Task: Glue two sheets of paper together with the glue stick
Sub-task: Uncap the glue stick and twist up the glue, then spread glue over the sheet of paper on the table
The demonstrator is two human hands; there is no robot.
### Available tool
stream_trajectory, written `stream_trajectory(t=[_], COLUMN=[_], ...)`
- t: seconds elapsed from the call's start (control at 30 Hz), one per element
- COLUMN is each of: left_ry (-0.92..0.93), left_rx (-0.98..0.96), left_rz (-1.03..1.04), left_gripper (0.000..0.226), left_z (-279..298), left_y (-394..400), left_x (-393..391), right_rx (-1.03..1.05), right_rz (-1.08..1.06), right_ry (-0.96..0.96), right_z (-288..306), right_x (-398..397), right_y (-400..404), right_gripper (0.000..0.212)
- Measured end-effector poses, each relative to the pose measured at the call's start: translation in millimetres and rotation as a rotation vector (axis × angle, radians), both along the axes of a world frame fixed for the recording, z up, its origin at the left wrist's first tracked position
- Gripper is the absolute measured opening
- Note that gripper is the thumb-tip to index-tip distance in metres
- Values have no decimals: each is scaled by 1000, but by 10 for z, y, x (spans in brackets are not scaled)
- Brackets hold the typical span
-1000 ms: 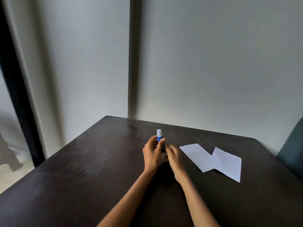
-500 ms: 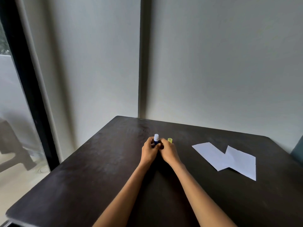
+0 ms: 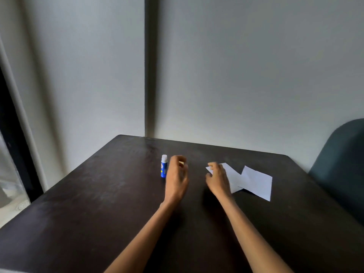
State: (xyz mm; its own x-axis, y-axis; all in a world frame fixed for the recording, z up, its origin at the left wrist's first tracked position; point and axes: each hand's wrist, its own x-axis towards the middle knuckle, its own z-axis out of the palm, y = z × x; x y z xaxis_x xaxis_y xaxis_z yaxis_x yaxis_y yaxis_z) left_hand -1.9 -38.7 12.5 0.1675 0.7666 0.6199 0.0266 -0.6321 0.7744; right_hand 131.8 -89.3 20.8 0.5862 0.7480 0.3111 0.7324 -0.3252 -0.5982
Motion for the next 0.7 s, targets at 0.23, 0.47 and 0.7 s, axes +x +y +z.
stream_trajectory(t=[0.23, 0.47, 0.7], left_ry=[93, -48, 623], left_rx=[-936, -1139, -472], left_rz=[-366, -268, 35], left_gripper=[39, 51, 36], left_z=[153, 350, 216], left_y=[-228, -196, -37], left_x=[1042, 1435, 1488], right_rx=[-173, -45, -17], right_rz=[-157, -122, -92], right_ry=[-172, -122, -146], right_z=[-13, -136, -197], right_x=[530, 597, 617], right_y=[-433, -461, -459], right_gripper=[45, 30, 24])
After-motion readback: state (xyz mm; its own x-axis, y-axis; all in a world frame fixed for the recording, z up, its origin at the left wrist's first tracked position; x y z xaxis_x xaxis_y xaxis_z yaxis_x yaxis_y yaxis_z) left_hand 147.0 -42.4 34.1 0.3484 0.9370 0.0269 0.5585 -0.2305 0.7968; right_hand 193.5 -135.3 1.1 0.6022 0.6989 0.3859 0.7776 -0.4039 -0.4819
